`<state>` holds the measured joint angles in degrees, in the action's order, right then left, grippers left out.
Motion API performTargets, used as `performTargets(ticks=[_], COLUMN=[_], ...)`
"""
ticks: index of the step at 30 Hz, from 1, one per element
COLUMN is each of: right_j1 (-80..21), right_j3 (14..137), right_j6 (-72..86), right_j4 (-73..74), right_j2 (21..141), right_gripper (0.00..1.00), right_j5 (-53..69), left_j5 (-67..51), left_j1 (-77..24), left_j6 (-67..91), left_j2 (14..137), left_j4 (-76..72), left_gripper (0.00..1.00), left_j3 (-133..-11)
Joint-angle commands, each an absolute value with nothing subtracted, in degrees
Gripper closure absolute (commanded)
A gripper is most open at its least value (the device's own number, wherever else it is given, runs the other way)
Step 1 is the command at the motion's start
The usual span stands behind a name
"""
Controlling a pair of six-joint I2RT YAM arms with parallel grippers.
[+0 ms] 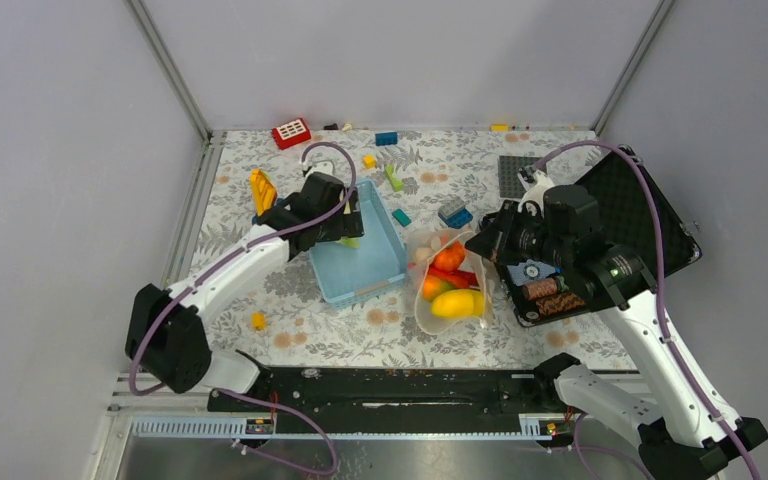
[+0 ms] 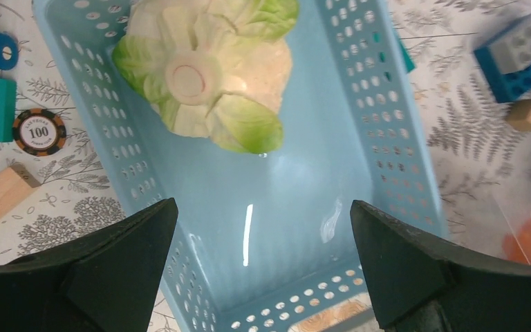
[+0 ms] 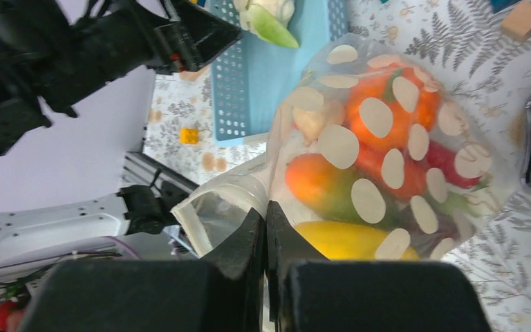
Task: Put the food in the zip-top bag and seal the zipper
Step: Pick up the fake vegetable from the bin.
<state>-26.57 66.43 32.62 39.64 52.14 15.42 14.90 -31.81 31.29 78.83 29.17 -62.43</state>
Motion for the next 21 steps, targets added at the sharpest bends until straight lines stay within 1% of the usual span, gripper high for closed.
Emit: performTargets(ticks=[1, 3, 9, 13, 21], right_j1=[-26.4, -26.4, -26.1, -25.6, -25.5], right_j3=[66.5, 66.2, 63.5, 61.5, 62.4], right_j6=[39.7, 39.7, 38.6, 38.2, 37.0], right_j4=[34.9, 35.0, 38.5, 39.9, 42.0], right_j2=[52.0, 52.5, 55.5, 59.1, 60.0], right_gripper=[1.0, 1.0, 1.0, 1.0, 0.99], right_j5=[20.1, 19.0, 6.6, 1.7, -7.6], left_j5=[17.0, 16.7, 16.1, 17.3, 18.0], left_j1=[-30.1, -29.4, -27.9, -27.7, -27.6], left_j6=[29.0, 28.6, 27.7, 26.6, 25.0], left_j2=[83.1, 85.9, 92.8, 96.7, 101.0], left_j4=[29.7, 29.5, 28.1, 27.3, 26.9], left_gripper=[0.01, 0.01, 0.01, 0.01, 0.01], left_j3=[-67.0, -68.4, -71.9, -74.0, -76.9])
